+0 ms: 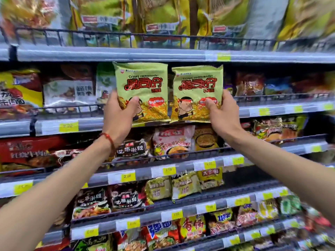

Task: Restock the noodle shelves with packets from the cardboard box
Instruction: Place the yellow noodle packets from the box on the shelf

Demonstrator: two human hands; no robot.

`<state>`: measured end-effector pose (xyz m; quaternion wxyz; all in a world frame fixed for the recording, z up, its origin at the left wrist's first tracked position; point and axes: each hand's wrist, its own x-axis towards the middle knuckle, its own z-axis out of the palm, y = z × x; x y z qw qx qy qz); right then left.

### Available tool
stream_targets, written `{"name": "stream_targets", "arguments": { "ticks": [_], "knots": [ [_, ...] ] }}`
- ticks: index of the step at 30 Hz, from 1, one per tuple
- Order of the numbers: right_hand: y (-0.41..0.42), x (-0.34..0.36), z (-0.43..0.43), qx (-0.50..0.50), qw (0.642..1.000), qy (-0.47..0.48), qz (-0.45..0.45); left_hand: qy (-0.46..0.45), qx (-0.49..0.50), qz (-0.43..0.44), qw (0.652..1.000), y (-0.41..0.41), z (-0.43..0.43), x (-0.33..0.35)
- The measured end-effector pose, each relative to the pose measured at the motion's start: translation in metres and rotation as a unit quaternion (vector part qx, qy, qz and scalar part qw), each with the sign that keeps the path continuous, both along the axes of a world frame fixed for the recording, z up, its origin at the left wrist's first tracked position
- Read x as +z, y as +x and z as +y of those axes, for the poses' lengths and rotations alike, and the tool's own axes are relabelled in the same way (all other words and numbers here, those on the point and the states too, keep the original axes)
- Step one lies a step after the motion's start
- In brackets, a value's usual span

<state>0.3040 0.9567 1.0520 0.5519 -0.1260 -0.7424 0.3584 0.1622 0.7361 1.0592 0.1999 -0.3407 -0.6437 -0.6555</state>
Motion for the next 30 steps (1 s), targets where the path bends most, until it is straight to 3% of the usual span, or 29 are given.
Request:
{"name": "stream_targets", "arguments": {
  "ticks": [5, 18, 23, 30],
  "knots": [
    [-0.028, 0.03, 0.056, -0.018, 1.0, -0.006, 0.004, 0.029, -0.014, 0.006, 0.999, -0.017, 0.051, 0.024],
    [-0.051, 0.052, 0.13, 0.099, 0.987, 0.048, -0.113, 0.045, 0.039, -0.017, 0.998, -0.023, 0.102, 0.027],
    [-0.055, 0.06, 0.14, 0.113, 0.983, 0.012, -0.145, 0.027, 0.055, -0.036, 0.997, -0.023, 0.103, 0.034],
    [-0.075, 0.075, 0.158, 0.091, 0.988, -0.059, -0.112, -0.005, 0.043, -0.093, 0.995, -0.029, 0.103, 0.036]
  ]
}}
